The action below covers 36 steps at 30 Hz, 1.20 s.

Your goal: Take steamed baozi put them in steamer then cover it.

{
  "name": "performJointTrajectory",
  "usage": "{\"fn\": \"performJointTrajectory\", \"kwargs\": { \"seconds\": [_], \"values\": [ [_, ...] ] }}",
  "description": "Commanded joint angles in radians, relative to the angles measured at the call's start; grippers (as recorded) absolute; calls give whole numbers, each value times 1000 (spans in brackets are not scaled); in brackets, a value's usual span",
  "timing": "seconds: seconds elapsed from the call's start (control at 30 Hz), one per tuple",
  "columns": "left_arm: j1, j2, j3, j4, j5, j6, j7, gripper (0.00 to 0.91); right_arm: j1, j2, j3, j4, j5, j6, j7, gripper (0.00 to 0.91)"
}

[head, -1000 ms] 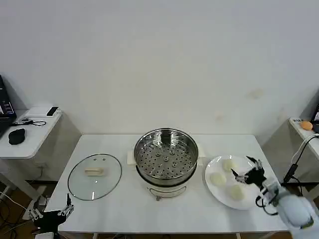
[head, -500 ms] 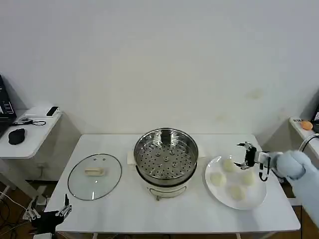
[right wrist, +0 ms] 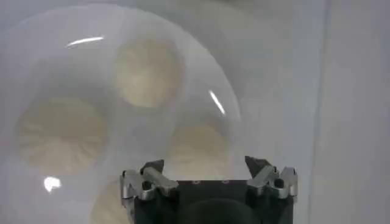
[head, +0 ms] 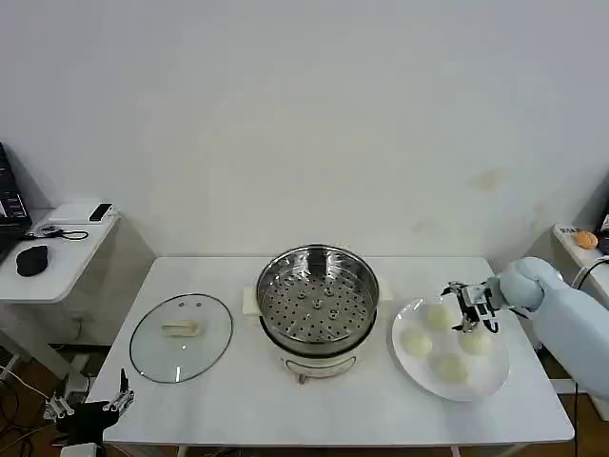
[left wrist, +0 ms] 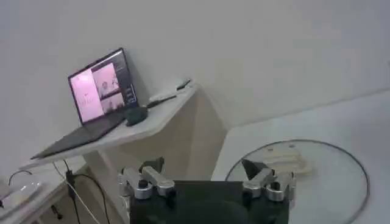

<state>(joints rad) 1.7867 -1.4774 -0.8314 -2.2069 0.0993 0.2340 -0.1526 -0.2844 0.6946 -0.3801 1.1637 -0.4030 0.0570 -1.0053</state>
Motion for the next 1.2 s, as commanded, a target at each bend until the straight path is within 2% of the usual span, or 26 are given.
{"fn": "performJointTrajectory", "kwargs": {
  "seconds": [0.03, 0.37, 0.43, 0.6, 0.87, 1.2],
  "values": [
    [-1, 1, -5, 7, 3, 0, 2, 907, 80, 24, -107, -61, -34, 1, -42, 907],
    [2, 4, -19, 5, 3, -3, 1, 907, 79, 88, -98, -111, -41, -20, -10, 907],
    [2, 3, -19, 9, 4, -8, 0, 907, 78, 96, -97, -119, -48, -23, -5, 826],
    [2, -1, -16, 9, 8, -8, 0, 907, 69, 95, -101, -117, -53, -27, -7, 725],
    [3, 0, -16, 7, 7, -10, -1, 907, 60, 89, -95, -113, -50, -34, 5, 665],
    [10, -3, -13, -8, 7, -13, -4, 907, 57, 85, -84, -108, -49, -31, 15, 645]
  ]
}}
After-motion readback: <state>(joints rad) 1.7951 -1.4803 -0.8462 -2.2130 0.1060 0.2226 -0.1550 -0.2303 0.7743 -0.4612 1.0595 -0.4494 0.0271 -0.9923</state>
